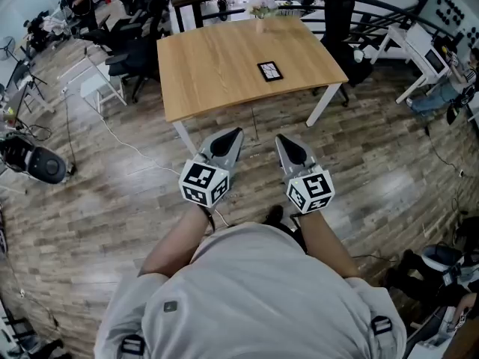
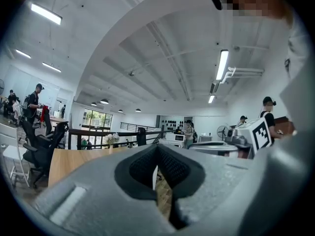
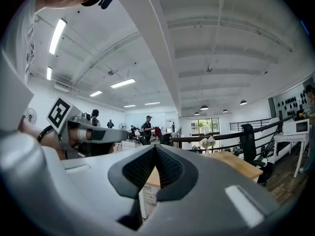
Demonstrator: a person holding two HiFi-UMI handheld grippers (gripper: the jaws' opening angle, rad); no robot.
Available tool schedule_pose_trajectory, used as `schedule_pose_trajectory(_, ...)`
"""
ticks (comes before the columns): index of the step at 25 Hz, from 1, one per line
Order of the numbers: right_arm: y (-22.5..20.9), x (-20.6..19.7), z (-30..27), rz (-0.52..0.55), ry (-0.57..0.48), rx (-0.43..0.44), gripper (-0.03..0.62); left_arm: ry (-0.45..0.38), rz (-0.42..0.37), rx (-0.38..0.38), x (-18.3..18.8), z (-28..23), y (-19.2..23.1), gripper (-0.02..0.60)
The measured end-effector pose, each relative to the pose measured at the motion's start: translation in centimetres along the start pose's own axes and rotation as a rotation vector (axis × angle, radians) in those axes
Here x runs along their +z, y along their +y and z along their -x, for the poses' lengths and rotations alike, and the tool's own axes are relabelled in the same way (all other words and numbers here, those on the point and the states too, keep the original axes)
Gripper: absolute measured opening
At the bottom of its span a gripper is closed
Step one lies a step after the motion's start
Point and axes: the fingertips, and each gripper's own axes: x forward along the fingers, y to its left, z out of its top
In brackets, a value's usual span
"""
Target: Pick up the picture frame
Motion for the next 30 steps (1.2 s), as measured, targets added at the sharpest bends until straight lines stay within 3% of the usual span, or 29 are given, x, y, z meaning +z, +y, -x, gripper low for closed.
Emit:
schedule_pose_trajectory(8,-6.2,-1.0,-0.8,-0.025,0.007,0.003,0.009,0.026,0.018,-0.003,-1.3,-6.4,-0.2,0.002)
schedule_pose_trajectory(20,-19.2,-2.1,-2.2,-0.041,0.035,0.061,0.009,0.044,0.068,0.021,-3.0,-21.5,-1.2,0.002)
schedule_pose_trajectory(30,-23.9,-3.2,-3.4,-0.069,0.064,0.096,0.009,0.067,0.091,0.022,-3.7,-26.9,-1.2,0.002)
